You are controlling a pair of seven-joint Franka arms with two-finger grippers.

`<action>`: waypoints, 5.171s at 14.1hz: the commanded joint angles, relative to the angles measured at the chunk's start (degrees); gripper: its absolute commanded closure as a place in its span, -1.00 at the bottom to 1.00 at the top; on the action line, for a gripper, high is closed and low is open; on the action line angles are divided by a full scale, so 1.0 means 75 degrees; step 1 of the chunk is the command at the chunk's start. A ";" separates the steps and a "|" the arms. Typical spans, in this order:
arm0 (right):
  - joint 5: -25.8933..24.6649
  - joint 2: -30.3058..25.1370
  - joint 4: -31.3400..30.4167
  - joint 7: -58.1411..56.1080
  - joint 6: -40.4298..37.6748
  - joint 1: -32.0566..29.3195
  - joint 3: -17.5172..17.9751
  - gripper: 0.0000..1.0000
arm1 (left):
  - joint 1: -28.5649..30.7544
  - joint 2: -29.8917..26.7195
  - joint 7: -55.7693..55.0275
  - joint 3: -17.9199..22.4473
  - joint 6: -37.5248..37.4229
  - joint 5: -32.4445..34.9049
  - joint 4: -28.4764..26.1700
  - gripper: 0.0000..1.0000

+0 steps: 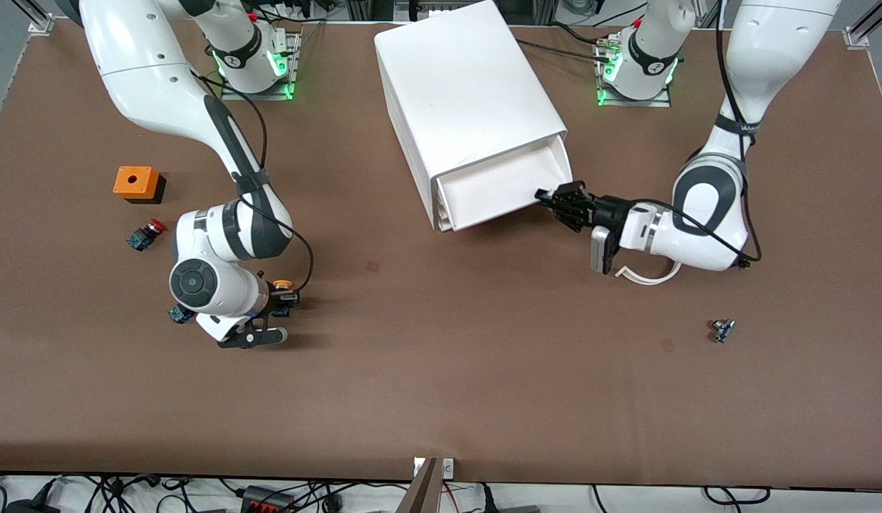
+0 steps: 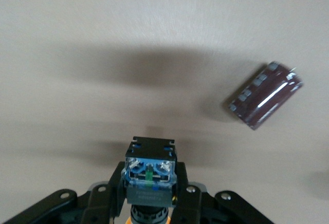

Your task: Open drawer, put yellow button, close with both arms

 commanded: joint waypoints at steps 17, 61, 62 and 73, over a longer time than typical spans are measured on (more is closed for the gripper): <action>0.0086 -0.0836 0.3350 0.0969 -0.1985 0.1536 0.1200 1.00 | 0.0246 0.0267 -0.5122 0.0023 -0.2232 0.4417 0.4208 -1.00; -0.0265 -0.0424 0.4522 0.3774 -0.3129 0.2937 0.0883 -1.00 | -0.0105 -0.0272 -0.7690 -0.0094 -0.2609 0.8441 0.6086 -1.00; -0.0289 -0.0449 0.4522 0.3669 -0.3283 0.2516 0.0895 -1.00 | -0.0094 -0.0284 -0.7843 -0.0094 -0.2551 0.8394 0.6027 -1.00; -0.0242 -0.0671 0.4464 0.1410 -0.4748 -0.1213 0.0942 -1.00 | -0.0340 -0.1034 -1.0570 -0.0924 0.0704 0.7444 0.2912 -1.00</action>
